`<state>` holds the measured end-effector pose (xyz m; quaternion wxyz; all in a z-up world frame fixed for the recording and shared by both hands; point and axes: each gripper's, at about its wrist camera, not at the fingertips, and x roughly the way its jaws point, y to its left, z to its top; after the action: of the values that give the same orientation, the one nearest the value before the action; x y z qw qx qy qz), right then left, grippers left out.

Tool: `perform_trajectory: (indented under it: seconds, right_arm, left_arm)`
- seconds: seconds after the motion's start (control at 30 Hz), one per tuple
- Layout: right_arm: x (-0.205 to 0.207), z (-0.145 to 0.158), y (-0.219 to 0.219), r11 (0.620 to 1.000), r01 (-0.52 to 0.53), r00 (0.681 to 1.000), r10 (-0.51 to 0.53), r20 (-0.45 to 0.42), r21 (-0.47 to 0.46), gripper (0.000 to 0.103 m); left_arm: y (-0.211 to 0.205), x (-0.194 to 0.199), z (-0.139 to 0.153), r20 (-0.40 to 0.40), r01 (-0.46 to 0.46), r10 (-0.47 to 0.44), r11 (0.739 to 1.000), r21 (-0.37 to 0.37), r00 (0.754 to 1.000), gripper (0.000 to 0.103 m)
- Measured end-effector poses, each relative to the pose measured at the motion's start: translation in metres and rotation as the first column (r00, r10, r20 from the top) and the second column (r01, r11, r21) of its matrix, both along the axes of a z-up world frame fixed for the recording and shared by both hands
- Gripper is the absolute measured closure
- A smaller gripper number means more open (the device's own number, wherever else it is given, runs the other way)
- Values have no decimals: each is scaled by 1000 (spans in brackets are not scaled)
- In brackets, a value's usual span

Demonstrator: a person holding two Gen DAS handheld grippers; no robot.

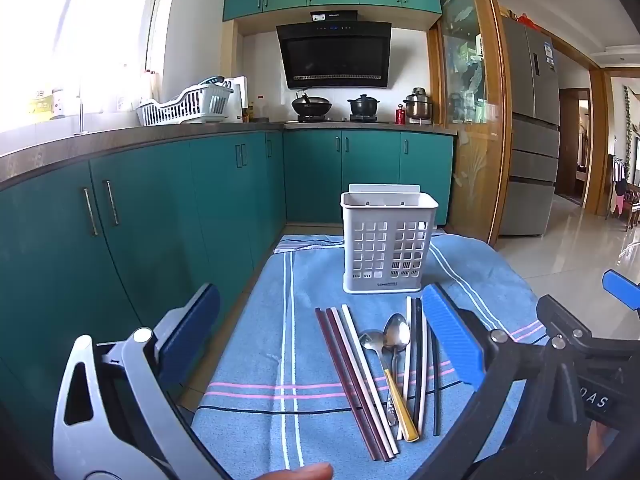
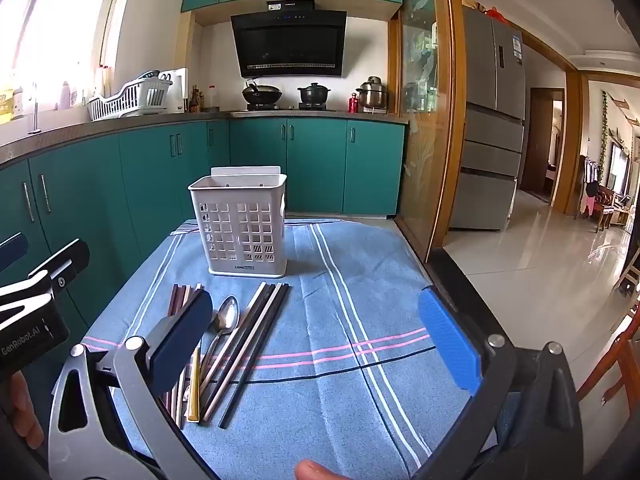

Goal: Organize utensils

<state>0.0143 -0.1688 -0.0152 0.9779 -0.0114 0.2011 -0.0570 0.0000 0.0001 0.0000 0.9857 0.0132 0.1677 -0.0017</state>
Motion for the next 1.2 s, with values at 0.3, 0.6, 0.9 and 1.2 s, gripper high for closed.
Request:
perform_trajectory:
  seconds: [0.3, 0.6, 0.9, 1.2]
  right_arm:
    - [-2, 0, 2, 1000, -2, 1000, 2, 5, 1, 3]
    - [0, 0, 1, 1000, -4, 1000, 4, 4, 1, 3]
    - [-1, -1, 1, 1000, -5, 1000, 5, 4, 1, 3]
    - [-1, -1, 1, 1000, -5, 1000, 5, 3, 3, 2]
  left_arm:
    - [-1, -1, 1, -1, 4, -4, 1000, 5, 1000, 3]
    - [1, 1, 5, -5, 2, -2, 1000, 6, 1000, 3]
    - [1, 1, 2, -10, -11, 11, 1000, 2, 1000, 3]
    - [1, 4, -1, -11, -6, 6, 1000, 1, 1000, 3]
